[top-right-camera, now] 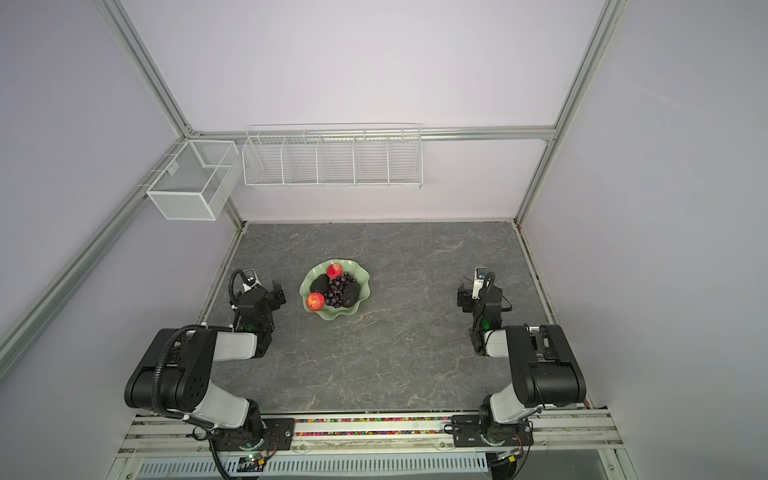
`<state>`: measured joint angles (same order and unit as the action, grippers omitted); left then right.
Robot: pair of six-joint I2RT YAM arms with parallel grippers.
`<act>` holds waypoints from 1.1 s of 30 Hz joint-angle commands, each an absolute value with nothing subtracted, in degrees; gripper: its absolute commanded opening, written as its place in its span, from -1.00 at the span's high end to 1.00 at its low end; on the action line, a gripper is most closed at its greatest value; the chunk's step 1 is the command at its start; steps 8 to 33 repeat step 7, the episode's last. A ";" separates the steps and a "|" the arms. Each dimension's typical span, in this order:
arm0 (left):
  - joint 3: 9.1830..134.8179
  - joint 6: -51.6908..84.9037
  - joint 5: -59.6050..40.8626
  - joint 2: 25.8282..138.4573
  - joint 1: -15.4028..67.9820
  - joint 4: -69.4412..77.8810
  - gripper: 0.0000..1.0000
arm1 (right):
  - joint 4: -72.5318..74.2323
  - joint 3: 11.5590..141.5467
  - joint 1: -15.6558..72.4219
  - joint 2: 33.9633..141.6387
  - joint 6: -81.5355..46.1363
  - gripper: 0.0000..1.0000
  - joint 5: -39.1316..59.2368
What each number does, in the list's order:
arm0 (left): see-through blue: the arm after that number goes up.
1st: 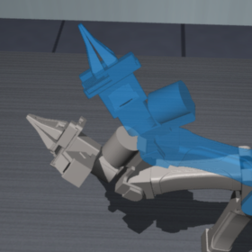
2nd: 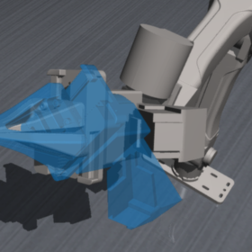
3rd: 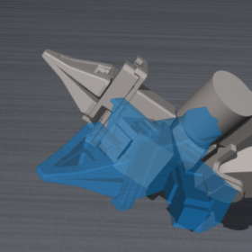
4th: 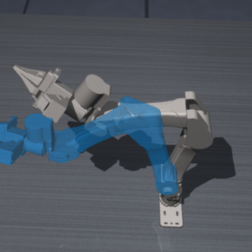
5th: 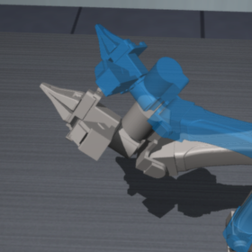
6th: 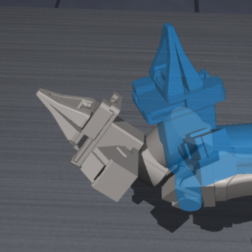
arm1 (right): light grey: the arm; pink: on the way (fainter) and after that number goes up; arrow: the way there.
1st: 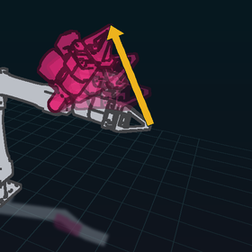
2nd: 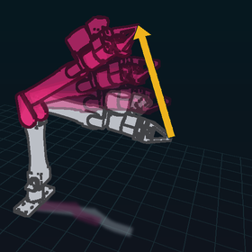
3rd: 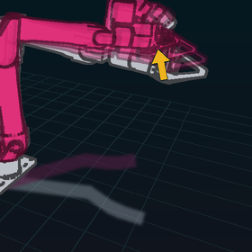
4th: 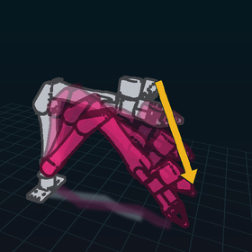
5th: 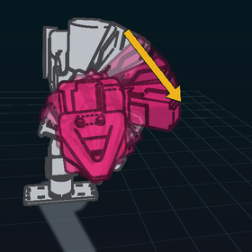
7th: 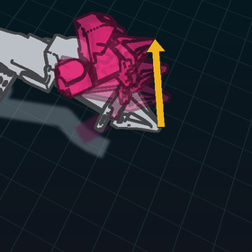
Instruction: Place and organize the fake fruits in the fruit bowl
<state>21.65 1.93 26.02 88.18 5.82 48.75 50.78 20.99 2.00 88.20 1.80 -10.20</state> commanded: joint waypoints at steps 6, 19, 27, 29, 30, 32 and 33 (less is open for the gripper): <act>21.35 1.78 24.25 89.42 5.80 55.41 -0.99 | 50.26 21.97 0.61 87.94 2.15 -0.77 -6.50; 21.26 1.64 24.38 89.44 5.96 55.66 -0.99 | 50.11 21.97 0.53 87.86 2.04 -0.77 -6.44; 21.26 1.64 24.38 89.44 5.96 55.66 -0.99 | 50.11 21.97 0.53 87.86 2.04 -0.77 -6.44; 21.26 1.64 24.38 89.44 5.96 55.66 -0.99 | 50.11 21.97 0.53 87.86 2.04 -0.77 -6.44; 21.26 1.64 24.38 89.44 5.96 55.66 -0.99 | 50.11 21.97 0.53 87.86 2.04 -0.77 -6.44; 21.26 1.64 24.38 89.44 5.96 55.66 -0.99 | 50.11 21.97 0.53 87.86 2.04 -0.77 -6.44; 21.26 1.64 24.38 89.44 5.96 55.66 -0.99 | 50.11 21.97 0.53 87.86 2.04 -0.77 -6.44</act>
